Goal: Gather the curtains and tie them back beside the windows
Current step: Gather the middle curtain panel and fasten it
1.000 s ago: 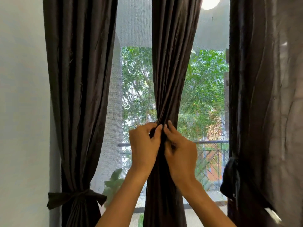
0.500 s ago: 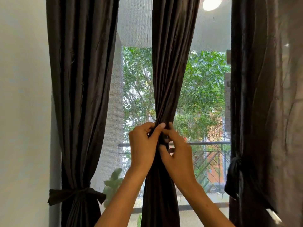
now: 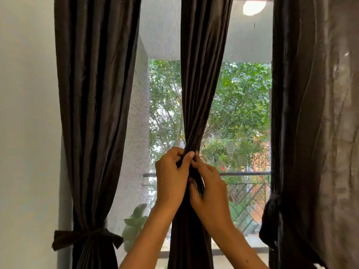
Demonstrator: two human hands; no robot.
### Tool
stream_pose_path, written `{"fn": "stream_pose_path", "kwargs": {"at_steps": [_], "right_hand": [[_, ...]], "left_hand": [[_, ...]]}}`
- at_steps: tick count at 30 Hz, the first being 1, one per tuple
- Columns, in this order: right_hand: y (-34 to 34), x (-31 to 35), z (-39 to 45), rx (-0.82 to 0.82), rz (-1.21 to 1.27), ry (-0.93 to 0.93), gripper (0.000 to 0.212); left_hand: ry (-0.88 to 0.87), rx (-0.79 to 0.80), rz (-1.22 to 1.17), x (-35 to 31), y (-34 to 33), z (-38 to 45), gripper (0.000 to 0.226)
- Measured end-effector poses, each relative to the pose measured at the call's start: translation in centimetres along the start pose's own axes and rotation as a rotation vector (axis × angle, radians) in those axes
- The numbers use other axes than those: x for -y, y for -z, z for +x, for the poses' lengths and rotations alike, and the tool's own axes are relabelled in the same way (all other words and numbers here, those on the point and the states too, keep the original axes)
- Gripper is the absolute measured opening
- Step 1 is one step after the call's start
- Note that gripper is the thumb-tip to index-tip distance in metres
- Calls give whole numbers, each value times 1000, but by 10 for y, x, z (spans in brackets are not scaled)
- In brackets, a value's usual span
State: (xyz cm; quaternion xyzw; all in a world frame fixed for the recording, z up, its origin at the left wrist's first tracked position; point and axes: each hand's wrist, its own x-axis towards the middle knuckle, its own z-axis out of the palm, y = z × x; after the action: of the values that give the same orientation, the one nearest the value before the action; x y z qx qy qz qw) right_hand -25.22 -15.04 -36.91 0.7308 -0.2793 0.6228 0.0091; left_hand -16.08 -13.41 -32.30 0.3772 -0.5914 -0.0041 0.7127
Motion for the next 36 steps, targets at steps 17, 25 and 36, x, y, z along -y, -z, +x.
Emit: {"fn": "stream_pose_path", "kwargs": {"at_steps": [17, 25, 36], "right_hand": [[47, -9, 14, -213, 324, -99, 19], [34, -10, 3, -204, -156, 345, 38], [51, -29, 1, -180, 329, 14, 22]], "left_hand": [[215, 275, -367, -11, 4, 16, 12], [212, 309, -373, -16, -4, 6, 20], [197, 173, -283, -27, -11, 2, 24]]}}
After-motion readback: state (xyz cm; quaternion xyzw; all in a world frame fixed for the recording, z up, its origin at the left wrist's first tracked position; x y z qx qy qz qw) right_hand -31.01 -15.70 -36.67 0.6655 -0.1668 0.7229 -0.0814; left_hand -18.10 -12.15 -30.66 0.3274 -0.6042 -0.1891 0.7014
